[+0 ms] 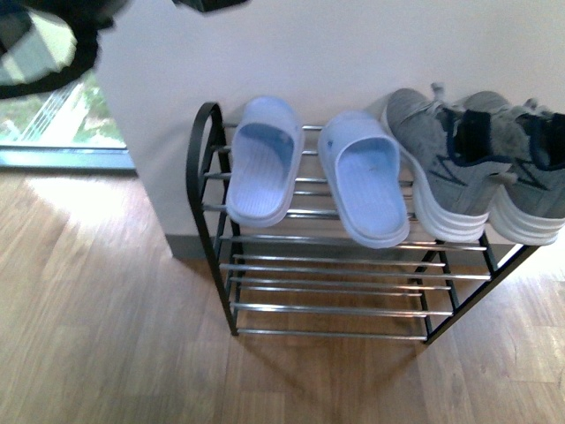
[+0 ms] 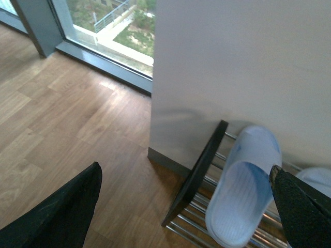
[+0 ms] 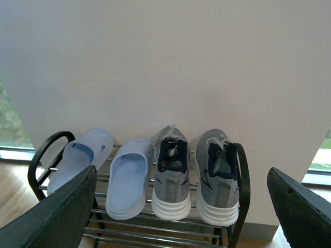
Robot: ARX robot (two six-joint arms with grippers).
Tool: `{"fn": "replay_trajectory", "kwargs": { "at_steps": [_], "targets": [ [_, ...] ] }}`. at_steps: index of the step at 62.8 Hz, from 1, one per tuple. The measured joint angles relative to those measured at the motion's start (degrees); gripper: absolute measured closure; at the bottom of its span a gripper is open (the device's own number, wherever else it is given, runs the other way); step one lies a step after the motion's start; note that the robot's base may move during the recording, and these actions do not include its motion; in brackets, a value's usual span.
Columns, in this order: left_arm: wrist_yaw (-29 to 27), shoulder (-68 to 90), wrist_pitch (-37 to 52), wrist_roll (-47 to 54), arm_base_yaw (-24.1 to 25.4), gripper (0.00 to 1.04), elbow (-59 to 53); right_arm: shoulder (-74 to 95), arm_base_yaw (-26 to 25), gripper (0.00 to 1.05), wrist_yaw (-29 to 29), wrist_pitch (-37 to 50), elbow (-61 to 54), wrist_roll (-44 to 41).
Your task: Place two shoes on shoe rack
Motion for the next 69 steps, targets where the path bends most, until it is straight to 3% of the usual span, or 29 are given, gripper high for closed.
{"fn": "replay_trajectory", "kwargs": {
  "at_steps": [24,35,41,48,52,64,66,69],
  "targets": [
    [-6.9,-23.3,-13.6,-3.7,-0.2,0.09,-9.6,0.0,0.0,0.09,0.0,0.0,0.0,0.0],
    [-6.3,-26.8,-13.7,-4.1,-0.2,0.1,-10.3,0.0,0.0,0.09,0.0,0.0,0.0,0.0],
    [11.9,-32.6,13.6,13.1,4.3,0.27,-22.6,0.0,0.0,0.09,0.0,0.0,0.0,0.0],
    [22.1,-38.7,31.6,30.4,8.7,0.45,-32.0,0.0,0.0,0.09,0.0,0.0,0.0,0.0],
    [24.5,-41.3,34.2,35.6,10.8,0.54,-34.2,0.0,0.0,0.09,0.0,0.0,0.0,0.0],
    [33.3,-50.3,32.6,43.3,19.6,0.98,-41.6,0.0,0.0,0.09,0.0,0.0,0.0,0.0],
    [33.8,-51.2,32.3,43.4,20.4,1.04,-42.2,0.0,0.0,0.09,0.0,0.0,0.0,0.0],
    [34.8,-52.5,31.9,43.6,21.5,1.04,-42.8,0.0,0.0,0.09,0.0,0.0,0.0,0.0]
  ]
}}
